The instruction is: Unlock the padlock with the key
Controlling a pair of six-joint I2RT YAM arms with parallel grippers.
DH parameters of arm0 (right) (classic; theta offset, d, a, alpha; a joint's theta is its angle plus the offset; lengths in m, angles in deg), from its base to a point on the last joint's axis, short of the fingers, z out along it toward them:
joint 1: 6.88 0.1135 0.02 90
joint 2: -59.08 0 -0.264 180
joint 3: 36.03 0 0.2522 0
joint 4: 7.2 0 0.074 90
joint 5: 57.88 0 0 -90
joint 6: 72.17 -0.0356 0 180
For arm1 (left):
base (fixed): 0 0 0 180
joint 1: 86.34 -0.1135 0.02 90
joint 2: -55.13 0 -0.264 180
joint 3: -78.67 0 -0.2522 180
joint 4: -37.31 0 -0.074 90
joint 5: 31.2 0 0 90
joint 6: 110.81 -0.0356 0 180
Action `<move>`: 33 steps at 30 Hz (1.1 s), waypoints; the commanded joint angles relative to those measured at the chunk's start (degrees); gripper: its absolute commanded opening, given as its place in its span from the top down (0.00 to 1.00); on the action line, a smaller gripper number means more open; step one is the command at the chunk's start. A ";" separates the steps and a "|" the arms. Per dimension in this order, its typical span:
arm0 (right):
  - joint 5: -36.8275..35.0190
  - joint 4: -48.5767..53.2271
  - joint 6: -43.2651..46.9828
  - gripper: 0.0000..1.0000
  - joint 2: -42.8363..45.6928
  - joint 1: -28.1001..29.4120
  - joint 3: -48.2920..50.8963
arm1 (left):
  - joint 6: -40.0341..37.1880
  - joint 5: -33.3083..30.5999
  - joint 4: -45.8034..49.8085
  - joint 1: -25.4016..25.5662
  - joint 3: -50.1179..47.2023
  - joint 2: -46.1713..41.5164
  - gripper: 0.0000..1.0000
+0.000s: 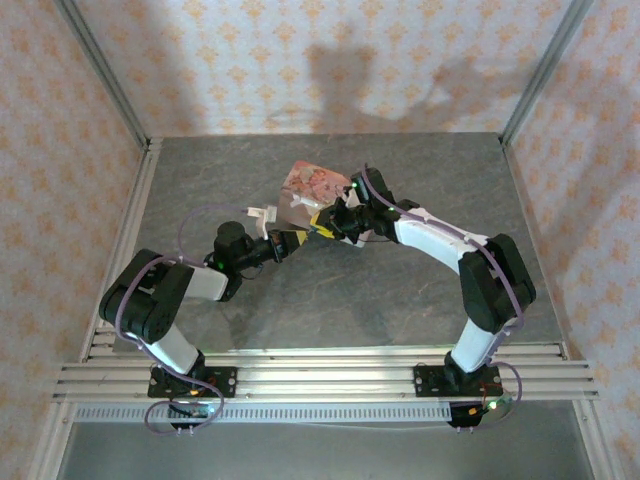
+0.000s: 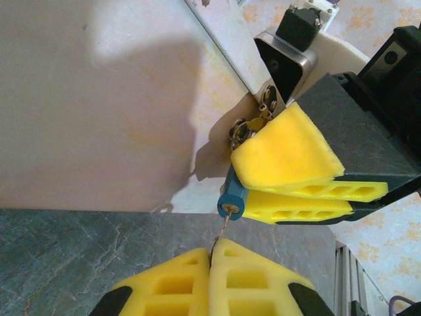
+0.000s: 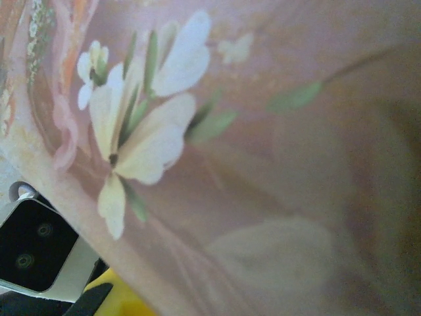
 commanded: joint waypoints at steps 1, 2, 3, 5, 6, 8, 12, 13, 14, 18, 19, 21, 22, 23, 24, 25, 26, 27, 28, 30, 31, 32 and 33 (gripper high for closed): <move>7.83 -1.52 -1.38 1.00 -0.24 1.15 -1.17 | -0.87 0.47 -3.30 1.60 2.24 0.54 1.00; 7.83 -1.68 -1.55 1.00 -0.32 1.15 -1.12 | -1.25 0.44 -2.87 1.86 2.47 0.66 1.00; 8.04 -1.94 -1.75 1.00 -0.41 1.15 -1.08 | -1.58 0.07 -2.39 2.15 2.57 0.65 1.00; 8.40 -2.44 -2.33 1.00 -0.67 1.15 -1.08 | -2.13 -0.63 -1.72 2.69 2.74 0.62 1.00; 8.52 -2.55 -2.47 1.00 -0.75 1.15 -1.07 | -2.39 -1.14 -1.52 2.99 2.66 0.46 1.00; 8.68 -2.78 -2.80 1.00 -0.95 1.15 -1.03 | -3.11 -2.38 -0.77 3.46 2.57 -0.08 1.00; 8.38 -0.37 -1.18 1.00 -1.30 1.15 -1.66 | -3.32 -4.84 -1.04 3.75 1.48 -1.30 1.00; 8.36 0.52 -0.59 1.00 -1.30 1.15 -1.84 | -3.32 -5.45 -0.75 3.76 1.35 -1.63 1.00; 8.36 0.91 -0.29 1.00 -1.37 1.19 -1.80 | -3.32 -6.11 -0.52 3.76 1.19 -1.89 1.00; 9.15 1.83 0.26 1.00 -1.30 1.15 -1.76 | -2.71 -7.02 -1.04 3.34 0.72 -2.67 1.00; 9.19 2.65 0.86 1.00 -1.30 1.15 -1.98 | -2.62 -7.08 -0.88 3.09 0.60 -2.94 1.00; 9.58 4.47 2.14 1.00 -1.31 1.15 -2.63 | -2.56 -7.39 -0.52 2.41 0.21 -3.49 1.00; 9.66 5.06 2.56 1.00 -1.31 1.15 -2.87 | -2.51 -7.34 -0.51 2.22 0.14 -3.64 1.00; 9.80 5.63 2.94 1.00 -1.32 1.15 -3.13 | -2.38 -7.15 -0.42 2.10 0.19 -3.58 1.00; 10.02 6.28 3.38 1.00 -1.43 1.15 -3.39 | -2.29 -6.80 -0.42 2.00 0.20 -3.61 1.00; 10.11 6.98 3.87 1.00 -1.52 1.19 -3.62 | -2.18 -6.56 -0.47 1.86 0.21 -3.58 1.00; 10.15 7.62 4.34 1.00 -1.64 1.15 -3.94 | -2.11 -6.22 -0.49 1.70 0.20 -3.60 1.00; 10.35 7.87 4.47 1.00 -1.72 1.15 -4.06 | -2.01 -5.84 -0.39 1.52 0.20 -3.61 1.00; 10.46 7.82 4.45 1.00 -1.75 1.15 -4.13 | -2.01 -5.49 -0.21 1.42 0.28 -3.51 1.00; 10.88 7.65 4.22 1.00 -1.75 1.15 -4.24 | -2.49 -4.30 0.63 1.29 0.61 -3.42 1.00; 11.06 7.72 4.27 1.00 -1.79 1.15 -4.48 | -2.90 -3.51 1.29 1.29 0.80 -3.33 1.00; 11.08 8.09 4.50 1.00 -1.81 1.15 -4.86 | -3.18 -2.90 1.50 1.29 0.76 -3.26 1.00; 11.06 8.66 4.87 1.00 -1.83 1.15 -5.22 | -3.36 -2.15 1.69 1.21 0.81 -3.15 1.00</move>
